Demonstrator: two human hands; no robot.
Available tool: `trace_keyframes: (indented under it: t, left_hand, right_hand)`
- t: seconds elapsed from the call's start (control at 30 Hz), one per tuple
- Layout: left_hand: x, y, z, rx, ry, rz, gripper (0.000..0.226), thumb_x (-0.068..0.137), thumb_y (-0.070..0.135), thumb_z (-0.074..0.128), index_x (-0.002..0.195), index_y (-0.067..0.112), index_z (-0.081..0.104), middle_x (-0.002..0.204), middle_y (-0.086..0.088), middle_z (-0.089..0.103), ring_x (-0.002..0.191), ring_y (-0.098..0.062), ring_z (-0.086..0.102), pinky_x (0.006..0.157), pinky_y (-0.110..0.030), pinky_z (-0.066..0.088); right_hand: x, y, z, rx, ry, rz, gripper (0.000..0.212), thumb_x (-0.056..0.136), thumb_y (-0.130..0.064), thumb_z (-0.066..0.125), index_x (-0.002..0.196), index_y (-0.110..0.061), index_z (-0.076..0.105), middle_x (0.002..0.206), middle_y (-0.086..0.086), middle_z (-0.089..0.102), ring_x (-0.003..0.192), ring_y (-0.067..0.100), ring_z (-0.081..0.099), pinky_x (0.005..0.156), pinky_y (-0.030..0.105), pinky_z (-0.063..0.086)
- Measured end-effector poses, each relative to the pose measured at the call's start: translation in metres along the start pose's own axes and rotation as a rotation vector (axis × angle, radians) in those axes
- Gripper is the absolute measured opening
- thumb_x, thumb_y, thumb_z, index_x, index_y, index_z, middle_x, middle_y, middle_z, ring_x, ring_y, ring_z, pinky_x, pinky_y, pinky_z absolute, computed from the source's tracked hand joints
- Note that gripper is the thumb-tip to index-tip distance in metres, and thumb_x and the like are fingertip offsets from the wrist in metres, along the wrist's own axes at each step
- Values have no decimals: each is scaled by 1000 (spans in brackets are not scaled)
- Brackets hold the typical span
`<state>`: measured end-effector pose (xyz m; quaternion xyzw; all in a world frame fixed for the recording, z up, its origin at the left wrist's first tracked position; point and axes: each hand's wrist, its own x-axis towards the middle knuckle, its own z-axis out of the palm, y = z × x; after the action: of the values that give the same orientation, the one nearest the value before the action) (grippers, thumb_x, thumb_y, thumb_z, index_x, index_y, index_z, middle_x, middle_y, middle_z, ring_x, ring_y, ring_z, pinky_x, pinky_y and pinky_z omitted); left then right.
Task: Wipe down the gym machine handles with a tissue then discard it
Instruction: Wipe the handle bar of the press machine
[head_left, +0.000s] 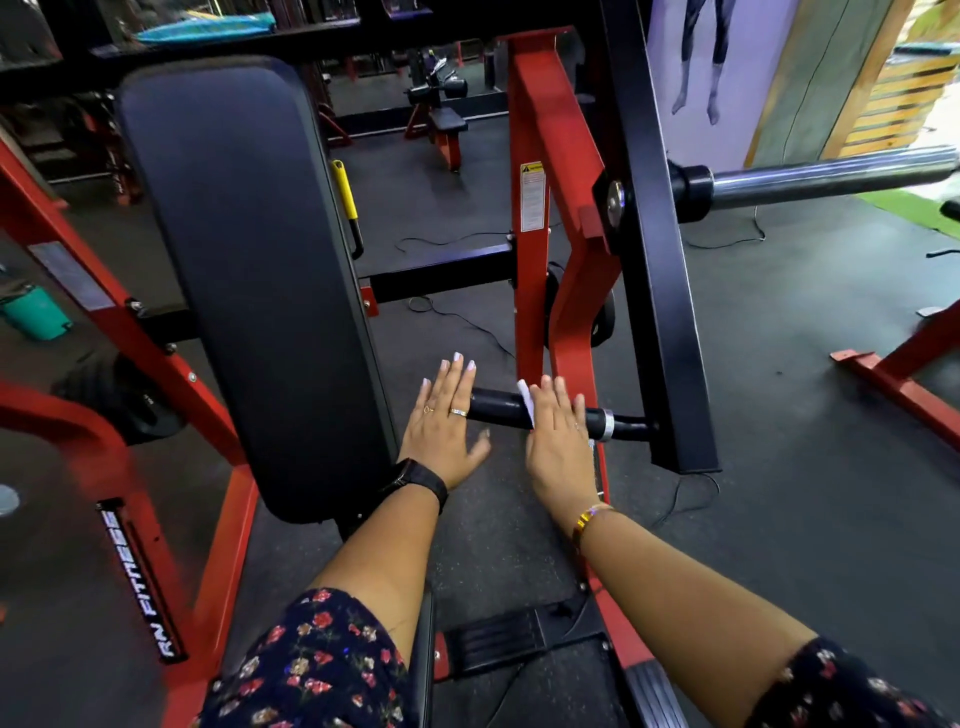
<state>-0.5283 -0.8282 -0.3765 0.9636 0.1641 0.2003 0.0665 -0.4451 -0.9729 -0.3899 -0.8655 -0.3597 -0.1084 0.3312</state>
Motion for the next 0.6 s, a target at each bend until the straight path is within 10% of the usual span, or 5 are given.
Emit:
trace_keyframes:
  t: [0.13, 0.33, 0.6]
  left_hand:
    - [-3, -4, -1, -84, -29, 5, 92, 85, 21, 62, 148, 15, -5, 157, 2, -7, 146, -10, -8, 121, -32, -3]
    - [-9, 0, -15, -445, -51, -65, 80, 84, 6, 45, 154, 22, 10, 161, 4, 10, 144, -12, 26, 112, -32, 33]
    - [28, 17, -34, -1585, 212, -919, 46, 102, 18, 24, 145, 15, 41, 131, -22, 57, 103, -25, 62, 77, -20, 47]
  right_hand:
    - [20, -45, 5, -78, -131, 2, 56, 94, -6, 35, 149, -7, 24, 157, 15, 20, 148, 28, 4, 117, 41, -7]
    - [1, -51, 18, 35, -123, -159, 66, 84, -17, 16, 147, 0, 30, 153, 16, 29, 145, 27, 14, 117, 41, 1]
    - [30, -69, 12, -11, -179, -154, 56, 94, -16, 18, 148, -6, 31, 153, 11, 32, 146, 21, 20, 117, 36, -8]
